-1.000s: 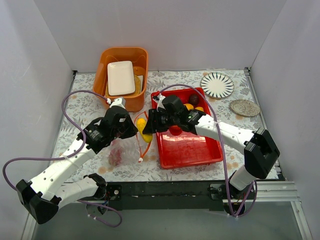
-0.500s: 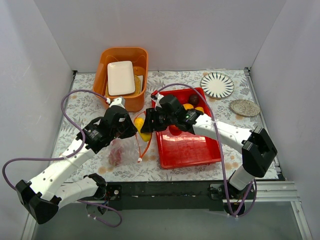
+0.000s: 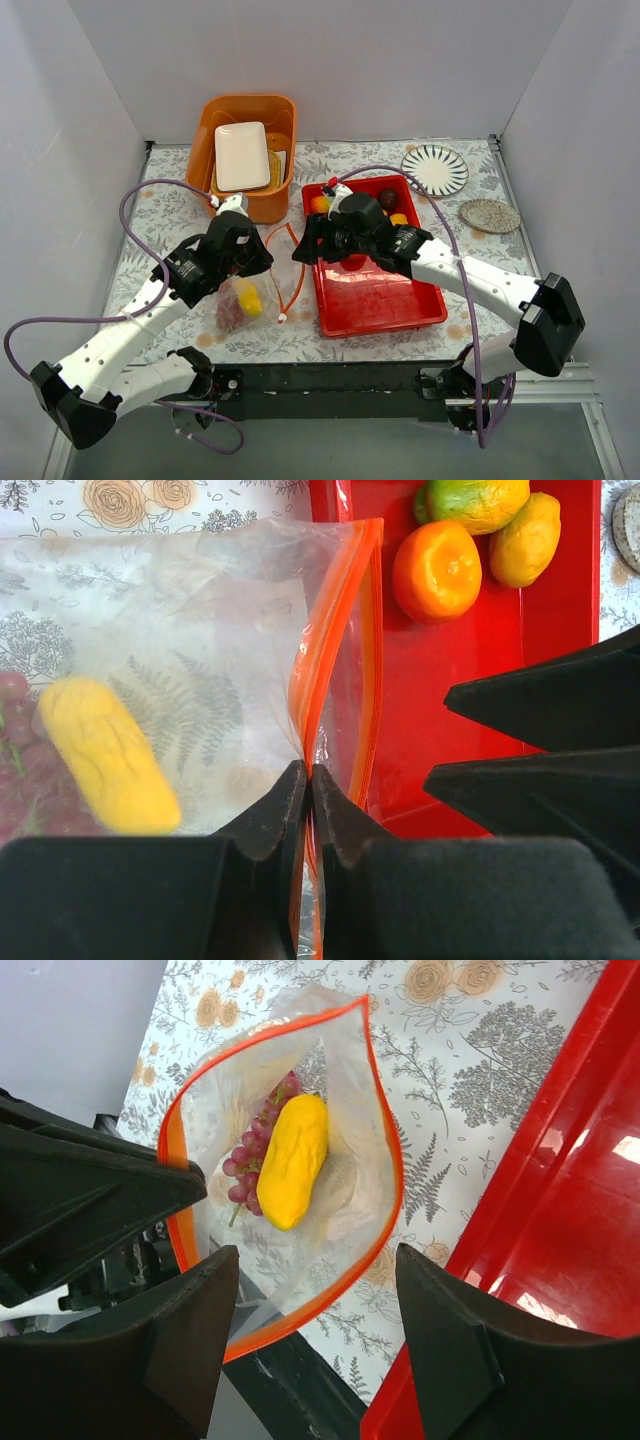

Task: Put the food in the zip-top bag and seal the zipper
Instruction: Place the fake fruit in the zipper food storage bag.

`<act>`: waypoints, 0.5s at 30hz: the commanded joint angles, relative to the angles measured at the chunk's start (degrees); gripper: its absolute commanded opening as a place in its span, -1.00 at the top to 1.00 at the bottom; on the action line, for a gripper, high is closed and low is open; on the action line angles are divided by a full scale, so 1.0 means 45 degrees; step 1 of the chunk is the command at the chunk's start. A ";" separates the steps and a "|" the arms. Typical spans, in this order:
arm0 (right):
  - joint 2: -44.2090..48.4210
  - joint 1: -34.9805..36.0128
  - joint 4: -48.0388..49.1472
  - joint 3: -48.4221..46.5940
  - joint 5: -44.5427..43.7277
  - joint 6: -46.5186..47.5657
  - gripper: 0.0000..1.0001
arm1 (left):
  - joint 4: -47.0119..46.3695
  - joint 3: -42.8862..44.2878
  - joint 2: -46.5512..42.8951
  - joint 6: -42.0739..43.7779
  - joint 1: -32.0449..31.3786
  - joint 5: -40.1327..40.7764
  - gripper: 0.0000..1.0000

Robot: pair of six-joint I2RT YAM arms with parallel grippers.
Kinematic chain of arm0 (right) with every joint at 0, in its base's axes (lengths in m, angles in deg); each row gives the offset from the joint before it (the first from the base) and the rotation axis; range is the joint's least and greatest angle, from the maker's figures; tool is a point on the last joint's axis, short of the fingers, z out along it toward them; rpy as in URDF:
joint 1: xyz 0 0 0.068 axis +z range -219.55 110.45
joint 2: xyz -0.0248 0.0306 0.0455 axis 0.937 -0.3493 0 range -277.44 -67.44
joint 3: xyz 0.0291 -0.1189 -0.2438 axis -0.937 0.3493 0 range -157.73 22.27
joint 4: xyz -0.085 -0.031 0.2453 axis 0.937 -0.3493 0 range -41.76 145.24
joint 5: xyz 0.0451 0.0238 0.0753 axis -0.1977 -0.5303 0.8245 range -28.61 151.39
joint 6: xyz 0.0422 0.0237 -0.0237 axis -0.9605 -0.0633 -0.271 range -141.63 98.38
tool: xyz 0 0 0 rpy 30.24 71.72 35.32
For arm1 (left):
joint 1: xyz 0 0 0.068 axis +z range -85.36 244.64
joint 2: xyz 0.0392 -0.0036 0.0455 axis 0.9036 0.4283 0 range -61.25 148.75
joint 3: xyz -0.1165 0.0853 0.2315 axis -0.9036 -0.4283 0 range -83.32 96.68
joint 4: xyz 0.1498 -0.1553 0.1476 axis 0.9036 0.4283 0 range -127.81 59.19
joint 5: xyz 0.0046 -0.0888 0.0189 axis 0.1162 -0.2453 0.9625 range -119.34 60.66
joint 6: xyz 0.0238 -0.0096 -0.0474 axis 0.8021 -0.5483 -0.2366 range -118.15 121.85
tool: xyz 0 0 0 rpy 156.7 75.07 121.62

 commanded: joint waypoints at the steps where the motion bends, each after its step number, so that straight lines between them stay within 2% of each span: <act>1: 0.0749 0.0020 -0.0516 0.0466 -0.0950 0.0060 -0.43 | 0.0090 0.0246 -0.0386 0.0035 0.0040 0.0284 0.88; 4: 0.1140 0.0001 -0.0985 0.0934 -0.1439 0.0022 -0.43 | 0.0090 0.0168 -0.0444 -0.0024 0.0040 0.0304 0.88; 6: 0.1355 -0.0097 -0.1881 0.1131 -0.2782 -0.0308 -0.43 | 0.0031 0.0129 -0.0483 -0.0063 0.0040 0.0188 0.85; 7: 0.1355 -0.0368 -0.2794 0.1034 -0.3406 -0.1336 -0.50 | -0.0027 0.0129 -0.0522 -0.0005 0.0040 0.0109 0.82; 9: 0.1356 -0.0895 -0.3894 0.0975 -0.3395 -0.1541 -0.56 | -0.0066 0.0109 -0.0542 -0.0004 0.0040 0.0050 0.74; 11: 0.1317 -0.1716 -0.4363 0.0916 -0.3102 -0.1639 -0.55 | -0.0144 0.0012 -0.0600 -0.0004 0.0040 0.0011 0.80; 14: 0.1588 -0.2089 -0.3801 0.1072 -0.2904 -0.0803 -0.52 | -0.0223 -0.0105 -0.0698 -0.0063 0.0040 -0.0008 0.88; 15: 0.1725 -0.2109 -0.3354 0.1208 -0.2943 -0.0470 -0.52 | -0.0242 -0.0106 -0.0717 -0.0063 0.0040 0.0011 0.97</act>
